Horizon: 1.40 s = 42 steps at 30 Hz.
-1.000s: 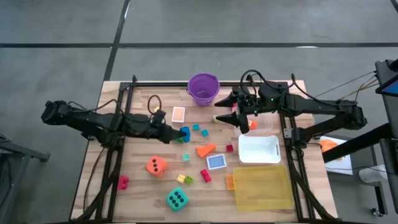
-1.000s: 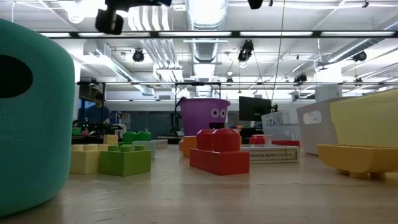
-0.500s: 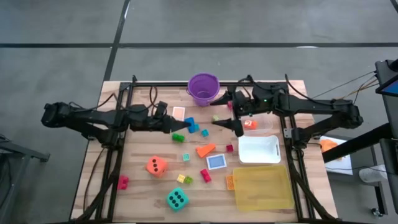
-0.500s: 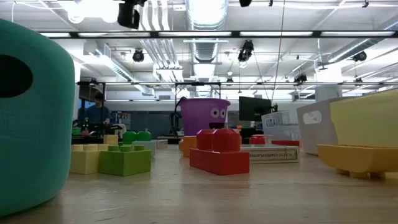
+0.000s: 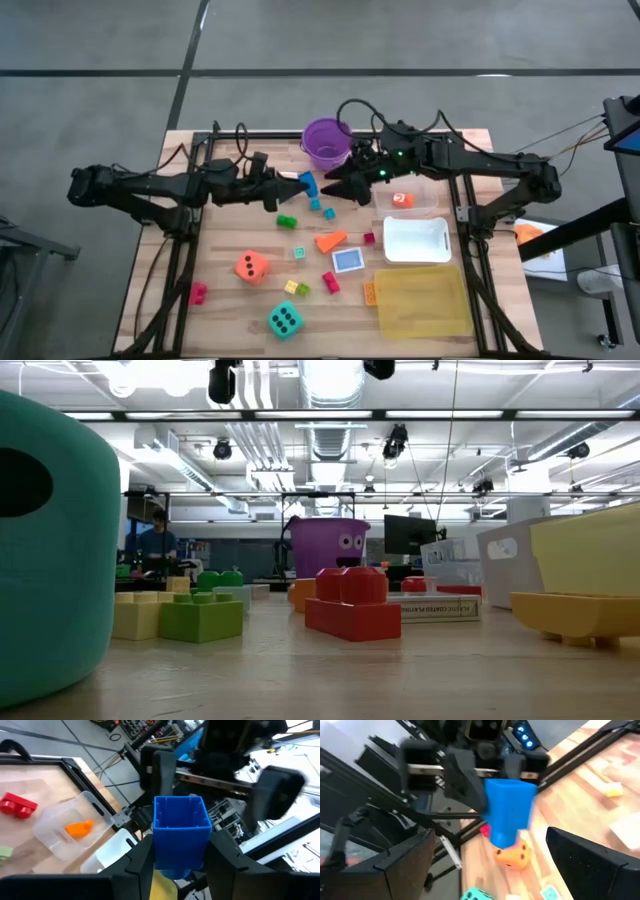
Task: Pick & Place Toys
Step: Put the dark blue game piece into the transparent bin
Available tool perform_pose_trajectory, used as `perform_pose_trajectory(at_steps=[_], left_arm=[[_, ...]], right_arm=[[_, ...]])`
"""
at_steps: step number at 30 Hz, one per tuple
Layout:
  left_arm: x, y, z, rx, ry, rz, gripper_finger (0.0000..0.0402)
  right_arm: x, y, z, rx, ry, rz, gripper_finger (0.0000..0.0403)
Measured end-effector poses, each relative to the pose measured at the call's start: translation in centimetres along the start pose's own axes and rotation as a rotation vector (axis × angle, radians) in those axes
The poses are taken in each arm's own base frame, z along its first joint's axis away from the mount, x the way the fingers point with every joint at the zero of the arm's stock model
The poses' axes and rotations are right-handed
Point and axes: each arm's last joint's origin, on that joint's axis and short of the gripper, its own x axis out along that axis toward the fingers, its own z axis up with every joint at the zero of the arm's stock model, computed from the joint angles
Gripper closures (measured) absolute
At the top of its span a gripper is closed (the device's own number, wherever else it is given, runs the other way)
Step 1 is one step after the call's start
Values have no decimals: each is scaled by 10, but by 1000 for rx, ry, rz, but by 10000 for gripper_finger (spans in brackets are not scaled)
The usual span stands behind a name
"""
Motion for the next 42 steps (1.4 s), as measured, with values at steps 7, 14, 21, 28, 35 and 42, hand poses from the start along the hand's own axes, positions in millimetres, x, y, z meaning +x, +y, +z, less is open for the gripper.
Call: perform_pose_trajectory(at_steps=[7, 14, 21, 28, 35, 42], left_arm=[[0, 1, 2, -1, 4, -15, 273], [0, -3, 5, -10, -17, -64, 273], [3, -5, 6, -21, -35, -91, 273], [16, -3, 2, -50, -47, -130, 273], [19, -8, 7, -53, -65, -151, 273], [19, -12, 12, -45, -64, -168, 273]], right_arm=[[14, -1, -1, 18, 51, -17, 29], [17, -2, -1, 29, 48, -16, 42], [19, -2, 0, 18, 28, 1, 126], [19, -1, 2, 14, 16, 9, 177], [18, 0, 2, 11, 18, 14, 213], [16, 2, 3, 6, 20, 39, 277]])
